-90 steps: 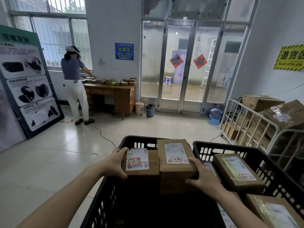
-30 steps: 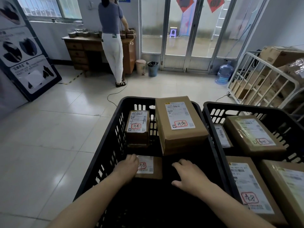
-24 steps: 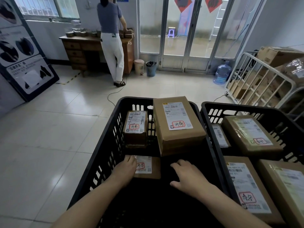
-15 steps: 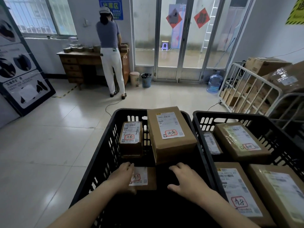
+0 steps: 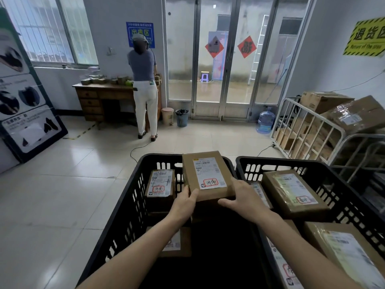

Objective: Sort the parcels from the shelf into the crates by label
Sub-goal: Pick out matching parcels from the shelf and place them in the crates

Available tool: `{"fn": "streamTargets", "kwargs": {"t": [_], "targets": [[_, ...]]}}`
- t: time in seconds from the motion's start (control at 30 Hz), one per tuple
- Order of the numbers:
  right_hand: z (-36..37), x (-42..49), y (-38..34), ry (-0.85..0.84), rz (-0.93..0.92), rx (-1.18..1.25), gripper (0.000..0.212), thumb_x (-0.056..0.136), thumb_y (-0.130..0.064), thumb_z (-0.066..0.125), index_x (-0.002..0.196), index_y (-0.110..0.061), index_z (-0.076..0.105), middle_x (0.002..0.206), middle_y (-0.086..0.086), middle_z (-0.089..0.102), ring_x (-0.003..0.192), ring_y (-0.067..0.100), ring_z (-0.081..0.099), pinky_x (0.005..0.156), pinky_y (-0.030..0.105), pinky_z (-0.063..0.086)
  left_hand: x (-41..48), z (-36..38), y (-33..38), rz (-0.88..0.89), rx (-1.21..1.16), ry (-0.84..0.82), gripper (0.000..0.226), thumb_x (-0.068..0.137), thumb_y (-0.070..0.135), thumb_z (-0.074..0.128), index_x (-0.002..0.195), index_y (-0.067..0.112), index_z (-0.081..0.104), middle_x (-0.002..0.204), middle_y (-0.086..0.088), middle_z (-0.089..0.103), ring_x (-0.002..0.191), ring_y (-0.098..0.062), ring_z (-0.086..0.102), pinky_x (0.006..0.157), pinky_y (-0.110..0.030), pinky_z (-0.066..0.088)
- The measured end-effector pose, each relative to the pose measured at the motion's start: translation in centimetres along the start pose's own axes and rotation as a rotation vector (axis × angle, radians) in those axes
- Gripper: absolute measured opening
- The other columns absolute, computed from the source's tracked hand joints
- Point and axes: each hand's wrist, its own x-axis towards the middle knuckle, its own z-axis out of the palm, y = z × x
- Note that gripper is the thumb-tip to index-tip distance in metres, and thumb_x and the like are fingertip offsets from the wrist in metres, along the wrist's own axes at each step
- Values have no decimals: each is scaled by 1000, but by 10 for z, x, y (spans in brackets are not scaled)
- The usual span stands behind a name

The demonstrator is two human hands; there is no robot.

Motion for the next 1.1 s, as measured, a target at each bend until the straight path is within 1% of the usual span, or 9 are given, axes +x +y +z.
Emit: {"fn": "streamTargets", "kwargs": {"t": [0.1, 0.2, 0.33, 0.47, 0.53, 0.7, 0.87, 1.03, 1.1], "targets": [[6, -2, -4, 26, 1, 53, 55, 78, -34, 69, 126, -17, 48, 121, 6, 49, 115, 20, 45, 92, 25, 37, -3, -5, -3, -29, -11, 5, 40, 98, 21, 40, 137, 18, 39, 136, -2, 51, 124, -17, 46, 108, -32, 35], [10, -14, -11, 111, -11, 150, 55, 78, -26, 70, 127, -16, 48, 115, 5, 45, 106, 15, 41, 80, 15, 31, -14, -16, -7, -48, -44, 7, 41, 97, 15, 41, 137, 16, 39, 134, -4, 51, 115, -14, 47, 104, -30, 38], [20, -42, -27, 136, 40, 408, 44, 74, -22, 75, 111, -22, 51, 102, -1, 45, 93, 11, 46, 66, 6, 36, -39, -38, -17, -83, -43, -3, 45, 97, 15, 39, 141, 12, 33, 128, -2, 51, 115, -15, 47, 103, -32, 39], [42, -74, -44, 70, 116, 595, 35, 73, -22, 75, 101, -18, 54, 91, 1, 49, 80, 9, 49, 59, 14, 39, -63, -61, -22, -86, -15, 16, 37, 97, 9, 36, 133, 15, 41, 100, 13, 51, 94, -1, 47, 73, -16, 39], [55, -88, -52, 49, 135, 653, 34, 72, -20, 75, 100, -17, 56, 88, 4, 51, 76, 10, 50, 58, 15, 40, -71, -70, -24, -76, 49, 33, 35, 96, 8, 36, 128, 17, 44, 98, 13, 51, 90, 0, 47, 70, -15, 37], [74, -115, -60, -79, 160, 759, 33, 70, -15, 74, 99, -19, 58, 82, 2, 48, 69, 10, 48, 55, 15, 43, -88, -86, -43, -114, 156, 59, 30, 93, 6, 37, 118, 19, 49, 95, 13, 52, 89, -1, 48, 71, -16, 38], [87, -118, -62, -155, 255, 783, 38, 73, -12, 73, 106, -15, 55, 86, 0, 54, 77, 10, 55, 59, 15, 44, -86, -89, -59, -184, 221, -17, 33, 93, 9, 38, 125, 17, 46, 99, 9, 51, 98, -10, 50, 85, -25, 43], [103, -109, -60, -163, 353, 746, 41, 72, -7, 73, 107, -8, 52, 81, -2, 54, 72, 8, 56, 56, 15, 41, -59, -81, -59, -191, 212, -75, 39, 95, 11, 38, 133, 17, 42, 100, 6, 52, 102, -15, 52, 83, -28, 46], [106, -106, -61, -158, 351, 726, 40, 73, -6, 73, 105, -6, 50, 79, -3, 51, 69, 7, 53, 54, 14, 39, -50, -80, -63, -191, 227, -60, 36, 95, 13, 40, 131, 17, 44, 106, 2, 54, 106, -18, 53, 91, -32, 47]]}}
